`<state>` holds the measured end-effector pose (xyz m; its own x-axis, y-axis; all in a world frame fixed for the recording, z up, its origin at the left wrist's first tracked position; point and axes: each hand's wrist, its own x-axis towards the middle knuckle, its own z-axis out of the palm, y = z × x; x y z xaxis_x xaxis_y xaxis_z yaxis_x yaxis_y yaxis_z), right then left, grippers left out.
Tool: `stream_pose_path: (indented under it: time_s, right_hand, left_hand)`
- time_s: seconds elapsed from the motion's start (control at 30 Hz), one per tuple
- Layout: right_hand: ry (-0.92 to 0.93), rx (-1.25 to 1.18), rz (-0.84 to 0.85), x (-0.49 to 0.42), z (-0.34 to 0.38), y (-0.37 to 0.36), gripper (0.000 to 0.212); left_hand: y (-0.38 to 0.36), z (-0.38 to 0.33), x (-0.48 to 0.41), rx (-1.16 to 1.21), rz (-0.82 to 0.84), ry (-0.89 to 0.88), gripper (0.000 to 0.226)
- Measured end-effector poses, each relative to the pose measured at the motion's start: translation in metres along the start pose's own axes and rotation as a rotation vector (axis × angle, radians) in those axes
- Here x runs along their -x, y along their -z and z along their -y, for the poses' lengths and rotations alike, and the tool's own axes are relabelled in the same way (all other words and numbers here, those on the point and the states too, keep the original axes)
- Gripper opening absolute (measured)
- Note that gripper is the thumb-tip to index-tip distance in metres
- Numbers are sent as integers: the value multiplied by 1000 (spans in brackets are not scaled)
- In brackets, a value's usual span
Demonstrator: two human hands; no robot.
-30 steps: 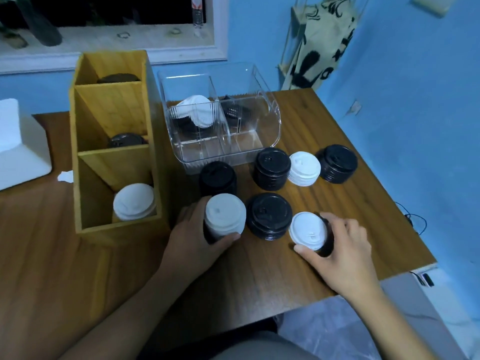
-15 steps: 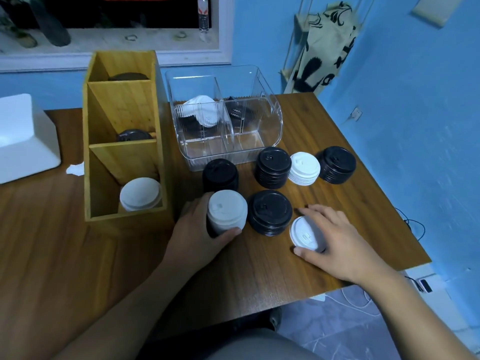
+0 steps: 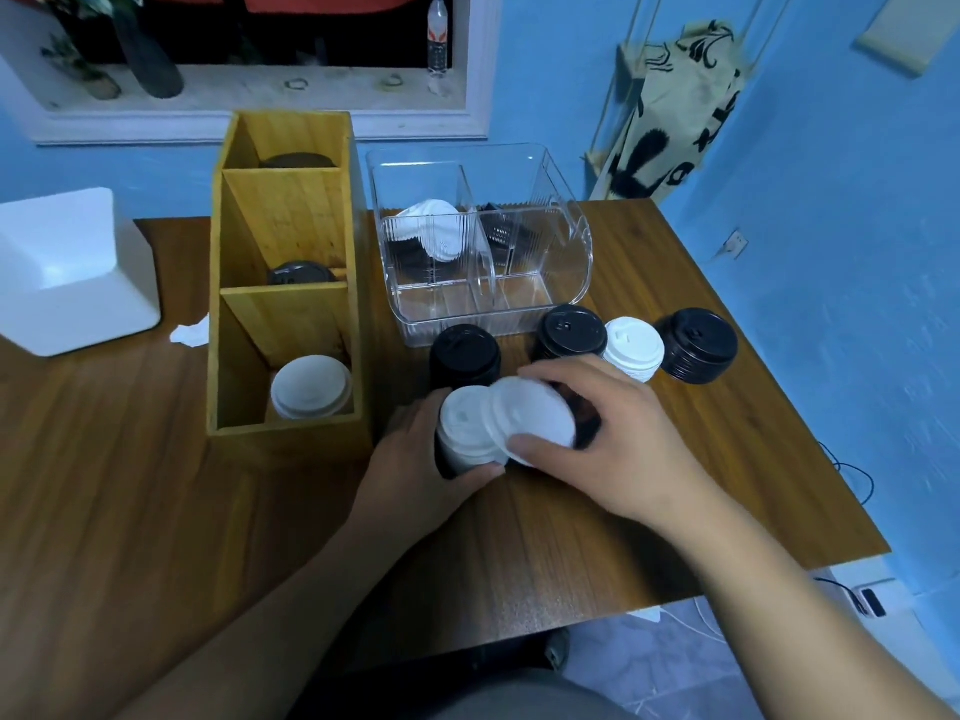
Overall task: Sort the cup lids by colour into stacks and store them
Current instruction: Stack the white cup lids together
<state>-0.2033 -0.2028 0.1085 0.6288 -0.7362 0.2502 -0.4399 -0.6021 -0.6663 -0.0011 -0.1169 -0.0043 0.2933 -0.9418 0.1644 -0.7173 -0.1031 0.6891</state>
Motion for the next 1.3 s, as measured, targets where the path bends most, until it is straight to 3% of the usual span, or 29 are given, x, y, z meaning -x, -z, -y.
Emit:
stream_pose_path:
  time_s: [0.07,0.2,0.47,0.73,0.9,1.03,1.13,1.2,1.3]
  right_hand:
    - [-27,110,-21,-17,7,-17,62]
    - [-96,377,150,-30,13,-46,69]
    - [-65,519,191,-31,9,-60,72]
    - [-54,517,338,-44,10,-55,71]
    - [-11,484,300,-48,2,-54,77]
    - [54,523,269,-42,0,-58,78]
    - [72,556,358,-45,2,-50,82]
    - [72,549,427,-61,5,-38,78]
    - [114,347,266,-110,13,-23,54]
  left_hand:
    - [1,-1,0,11,-16,-18,92]
    - [2,-2,1,66,-18,-51,87]
    - [1,1,-1,89,4,-22,84]
    - [3,-1,0,101,37,-9,95]
    - [5,-5,0,88,43,18,94]
    - [3,-6,-1,57,41,8,86]
    - [5,-7,0,92,50,12,80]
    - [7,-7,0,104,31,16,80]
    - [7,-8,-1,91,14,30,82]
